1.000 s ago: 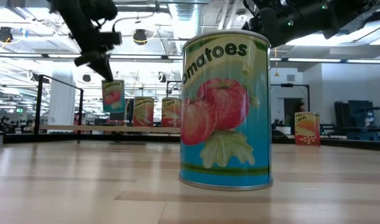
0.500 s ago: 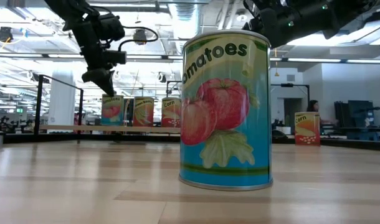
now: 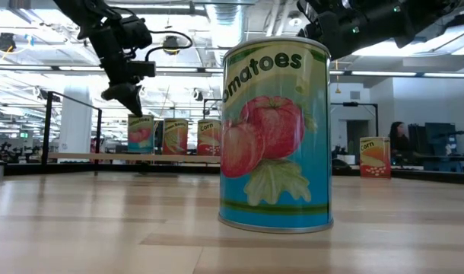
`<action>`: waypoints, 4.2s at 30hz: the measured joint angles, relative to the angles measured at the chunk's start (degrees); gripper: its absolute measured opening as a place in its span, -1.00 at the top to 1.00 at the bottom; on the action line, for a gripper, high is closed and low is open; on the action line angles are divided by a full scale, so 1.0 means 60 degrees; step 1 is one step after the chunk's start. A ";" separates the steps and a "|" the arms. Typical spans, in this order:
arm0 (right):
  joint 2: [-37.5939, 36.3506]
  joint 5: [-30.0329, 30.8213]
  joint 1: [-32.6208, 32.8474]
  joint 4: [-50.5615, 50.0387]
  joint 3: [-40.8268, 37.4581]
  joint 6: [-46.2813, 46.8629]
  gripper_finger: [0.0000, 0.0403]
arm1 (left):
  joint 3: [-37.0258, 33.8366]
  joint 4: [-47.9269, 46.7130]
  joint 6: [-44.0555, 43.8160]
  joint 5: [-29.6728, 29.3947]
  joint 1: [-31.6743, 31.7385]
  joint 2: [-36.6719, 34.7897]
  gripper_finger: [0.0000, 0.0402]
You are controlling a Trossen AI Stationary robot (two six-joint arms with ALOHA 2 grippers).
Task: Pick and place cans onto a shelf
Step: Put the right canned tomatoes on the shelf, then put the top middle canned peaches on the shelf
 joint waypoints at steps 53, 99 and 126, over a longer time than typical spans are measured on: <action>-0.0785 -0.0502 -0.5183 -0.3005 -0.0184 -0.0811 0.60 | -0.4454 0.9088 -0.3933 0.2892 -0.4976 -0.1727 1.00; 0.1239 -0.1068 -0.2387 -1.0058 0.4612 0.0593 0.97 | -0.4564 0.9278 -0.4042 0.2812 -0.4973 -0.1719 1.00; 0.6724 -0.1136 -0.0309 -0.7277 0.9250 0.0419 0.94 | -0.4564 0.9132 -0.3780 0.2732 -0.4973 -0.1719 1.00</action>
